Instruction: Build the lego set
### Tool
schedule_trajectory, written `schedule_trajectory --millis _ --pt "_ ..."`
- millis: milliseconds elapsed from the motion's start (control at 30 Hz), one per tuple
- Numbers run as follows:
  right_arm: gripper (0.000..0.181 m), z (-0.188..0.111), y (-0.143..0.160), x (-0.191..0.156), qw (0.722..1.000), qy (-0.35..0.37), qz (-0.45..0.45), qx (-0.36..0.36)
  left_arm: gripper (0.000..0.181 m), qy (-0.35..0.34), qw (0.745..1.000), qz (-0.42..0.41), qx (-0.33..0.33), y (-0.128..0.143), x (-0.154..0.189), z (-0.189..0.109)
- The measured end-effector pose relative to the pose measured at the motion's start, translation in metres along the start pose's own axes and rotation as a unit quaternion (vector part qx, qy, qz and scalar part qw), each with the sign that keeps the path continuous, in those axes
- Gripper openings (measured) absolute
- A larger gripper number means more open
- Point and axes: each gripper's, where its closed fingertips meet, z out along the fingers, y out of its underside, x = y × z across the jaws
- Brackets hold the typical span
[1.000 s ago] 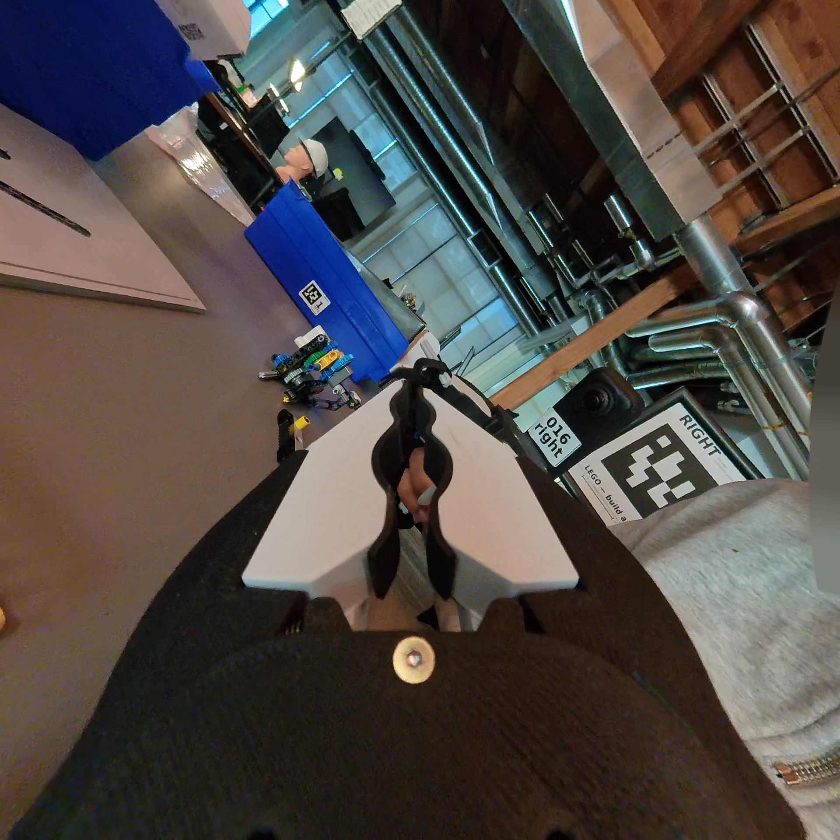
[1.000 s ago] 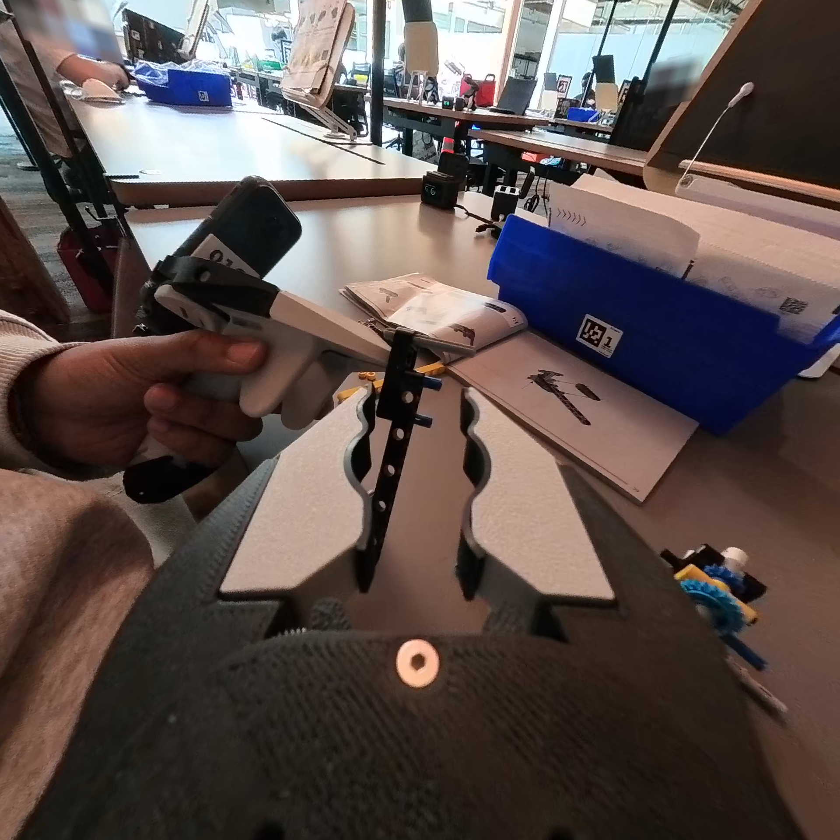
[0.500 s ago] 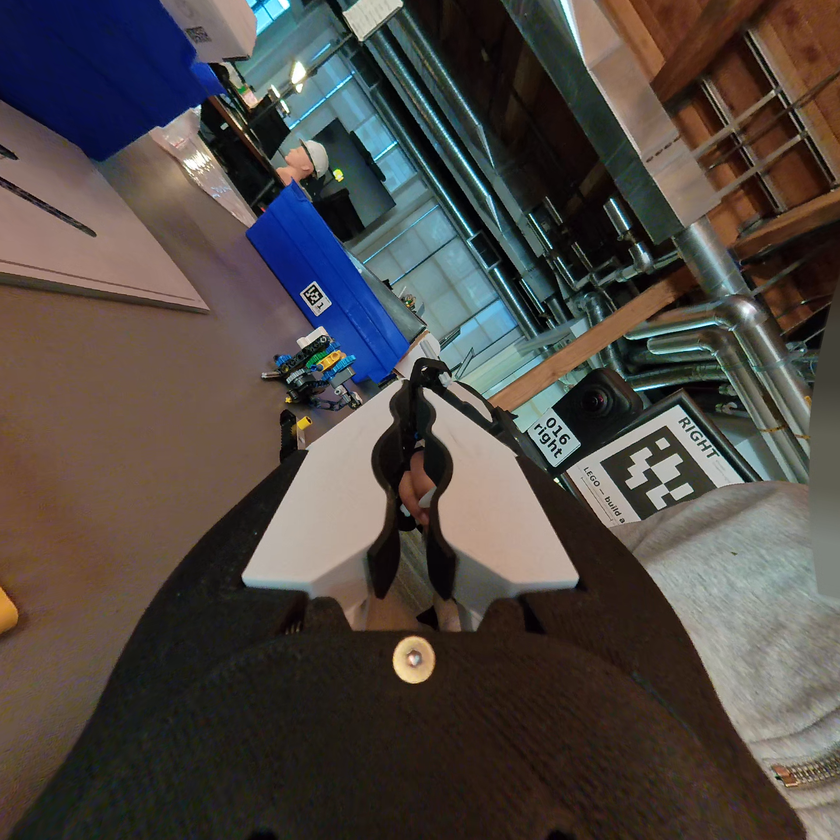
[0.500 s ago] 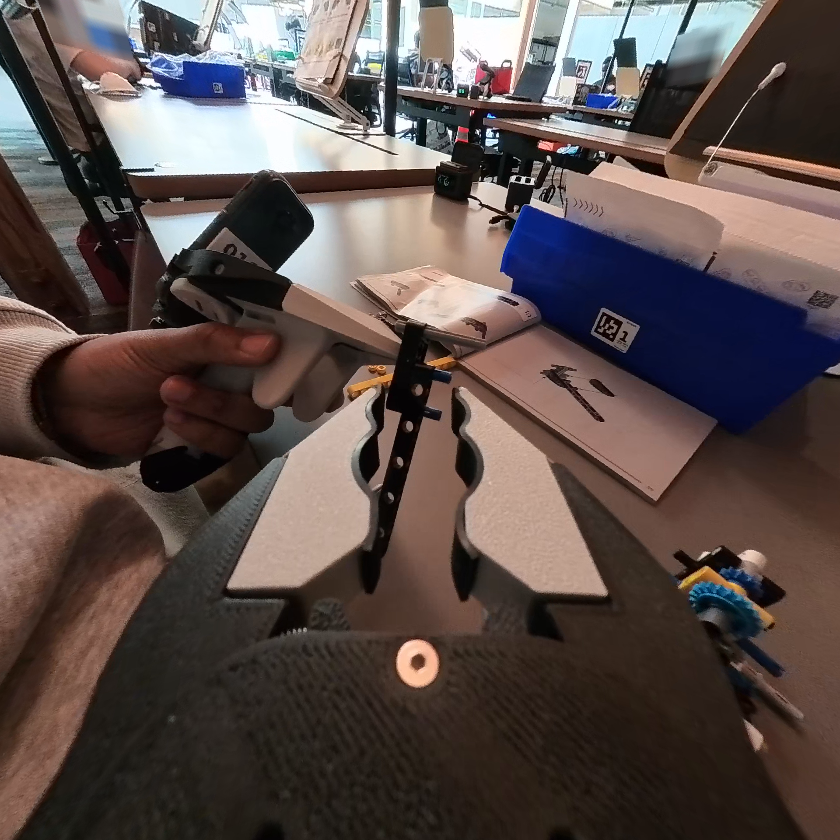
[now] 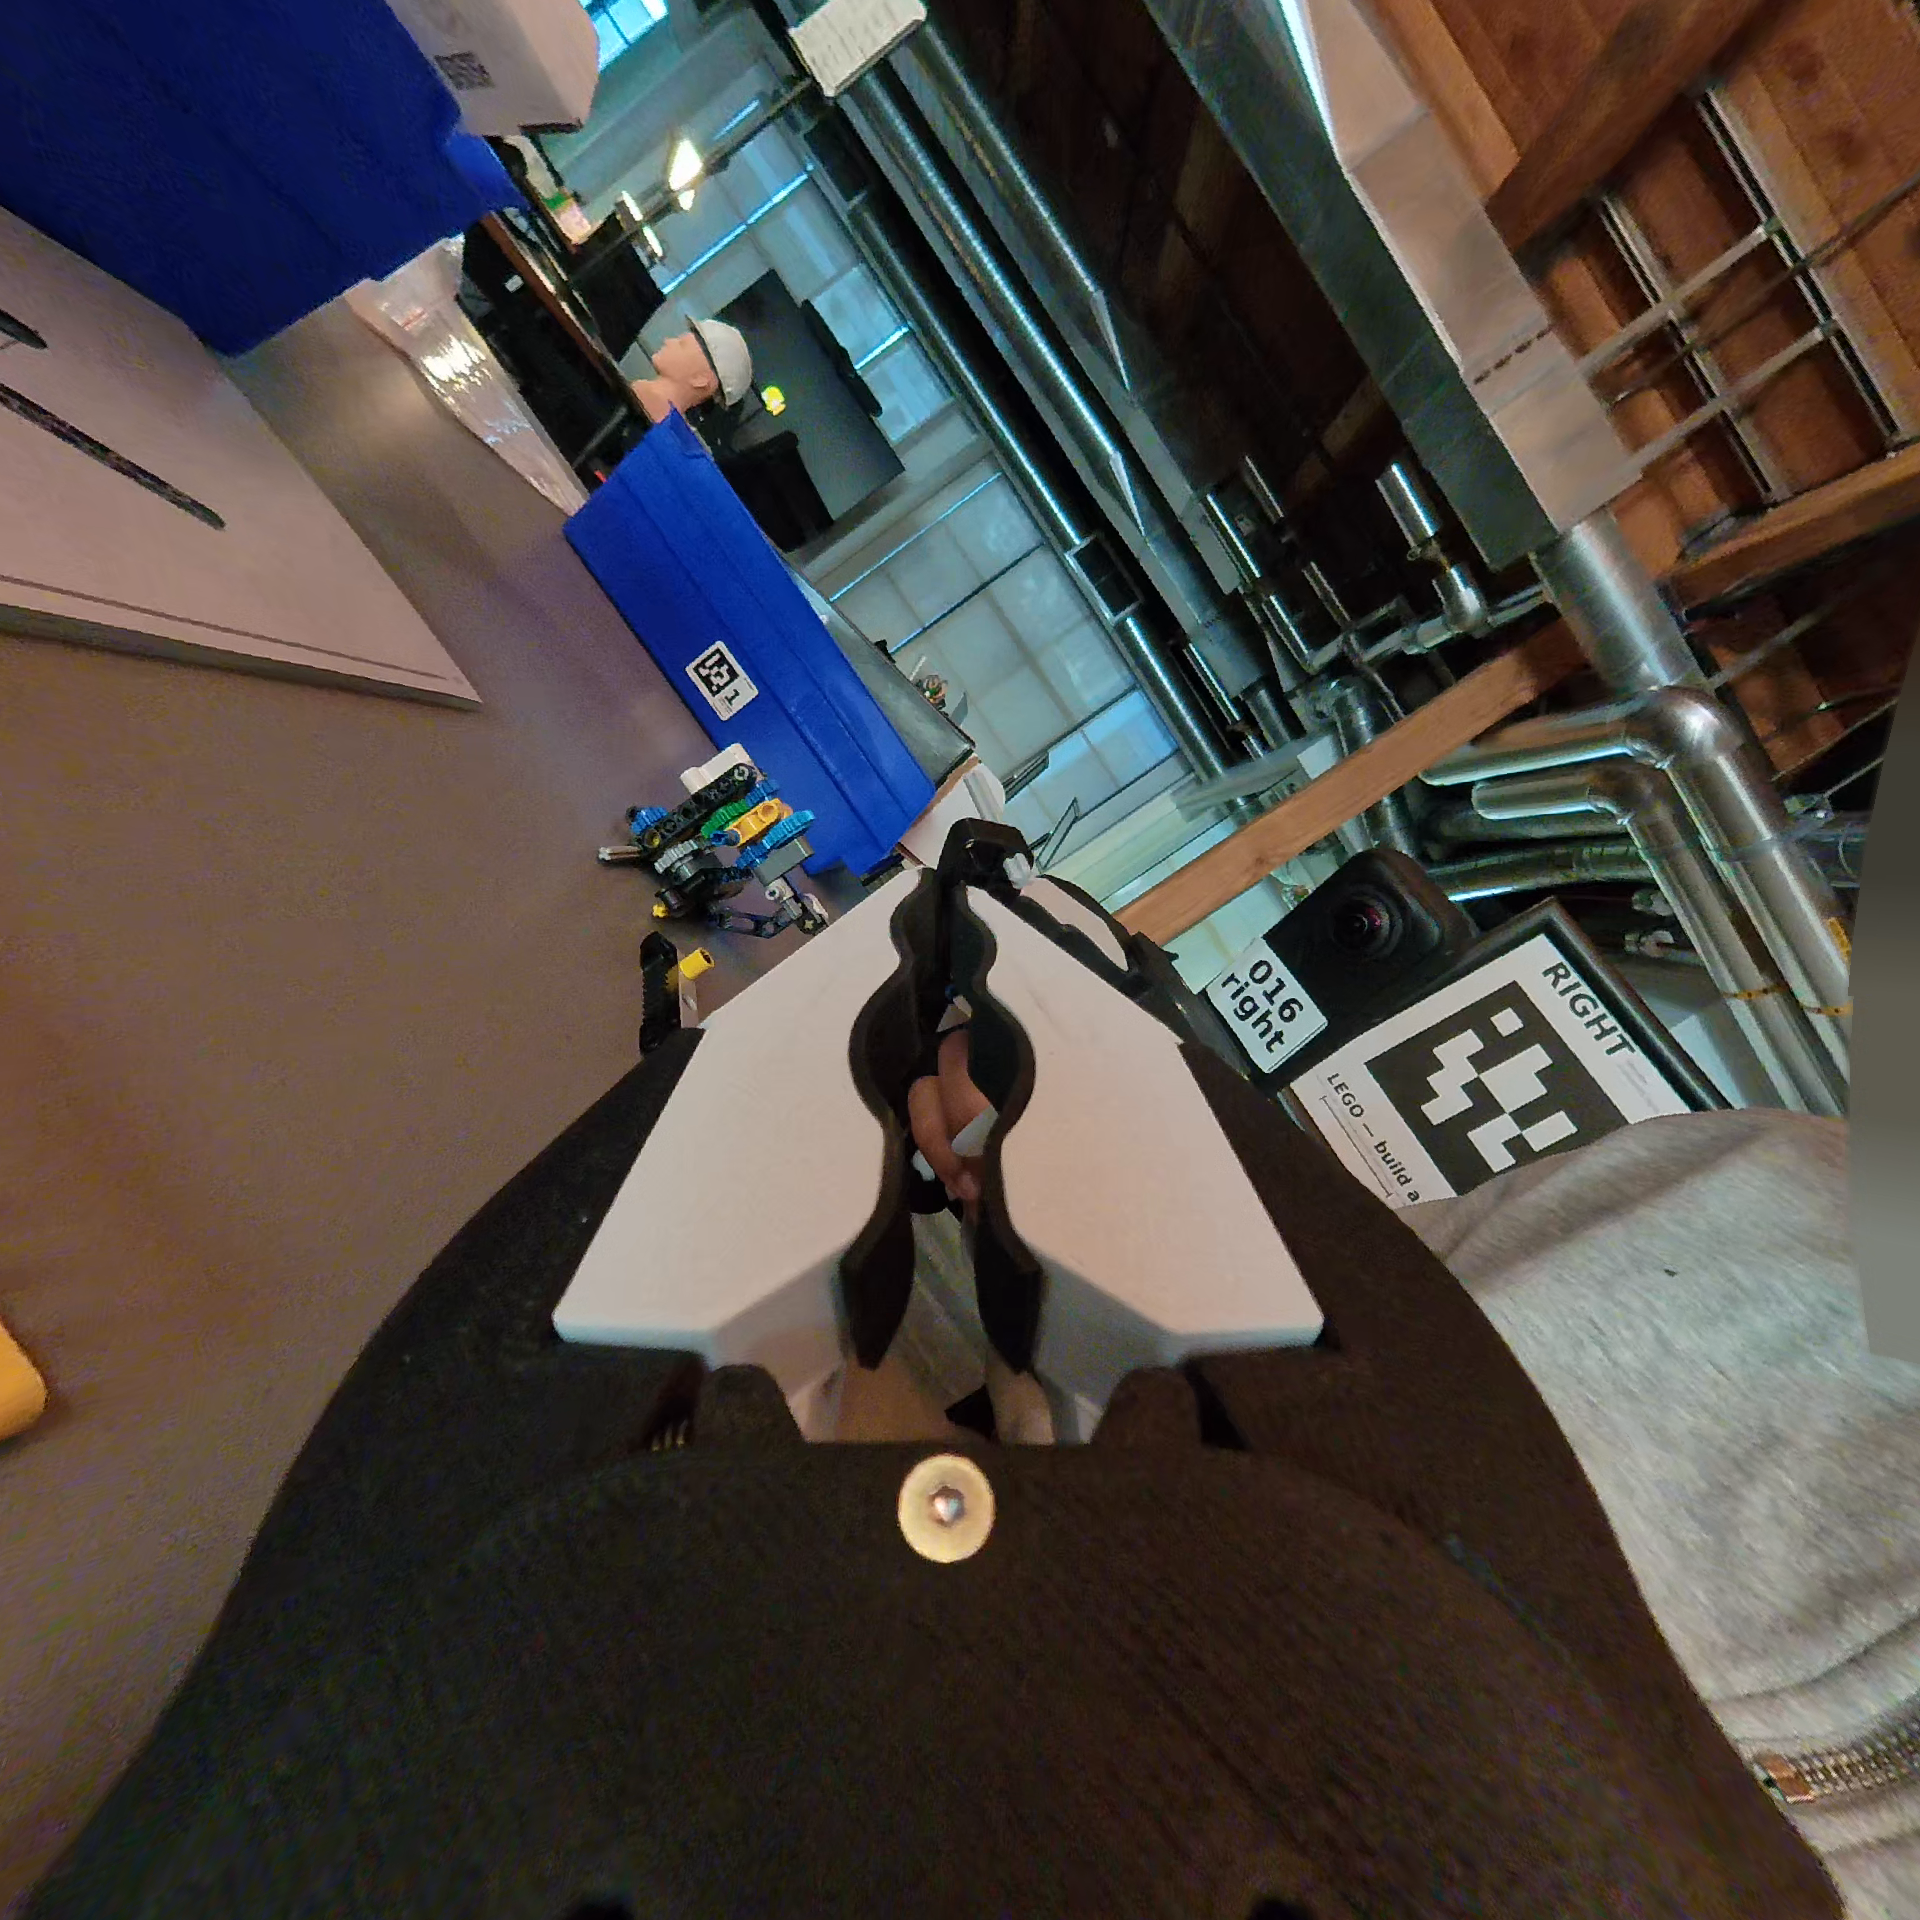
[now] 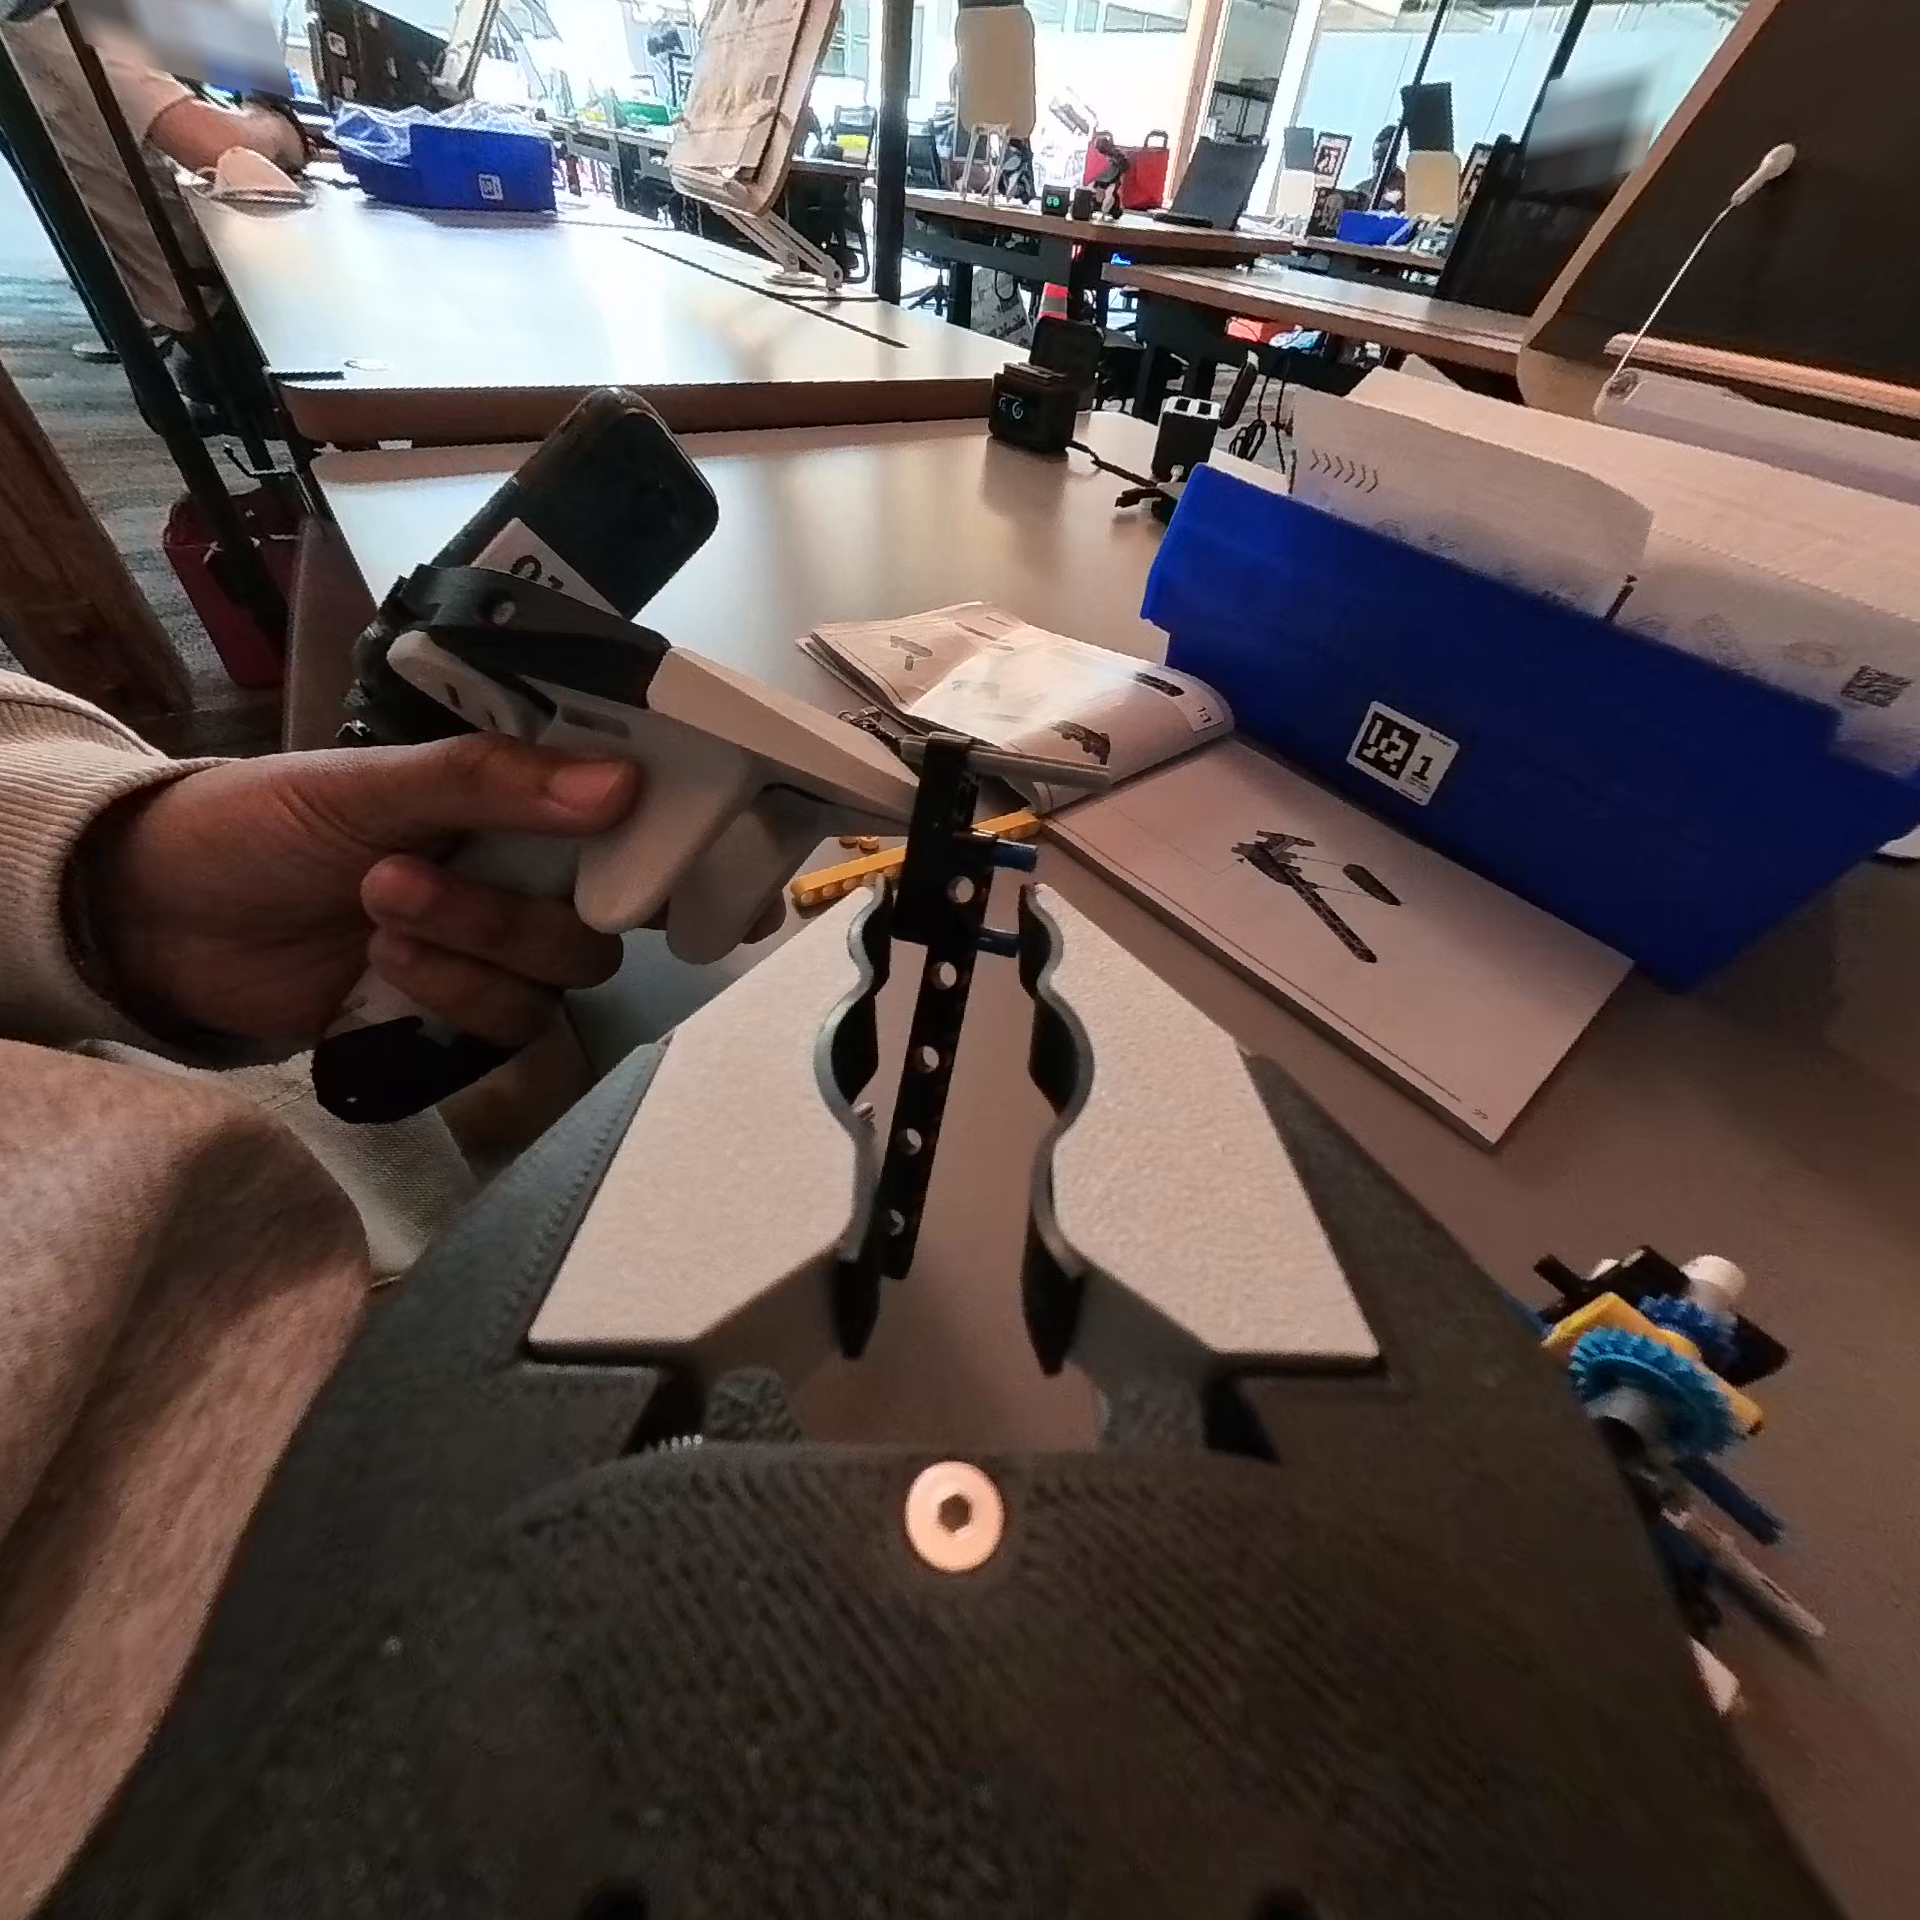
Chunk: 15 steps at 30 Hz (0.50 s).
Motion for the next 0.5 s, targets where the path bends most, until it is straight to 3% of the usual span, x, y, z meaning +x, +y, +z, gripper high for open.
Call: schedule_trajectory --millis 500 --pt "0.022 -0.0009 0.0008 -0.0008 1.000 -0.012 0.013 -0.001 0.000 -0.001 1.000 0.000 -0.001 0.0012 0.0002 0.0007"
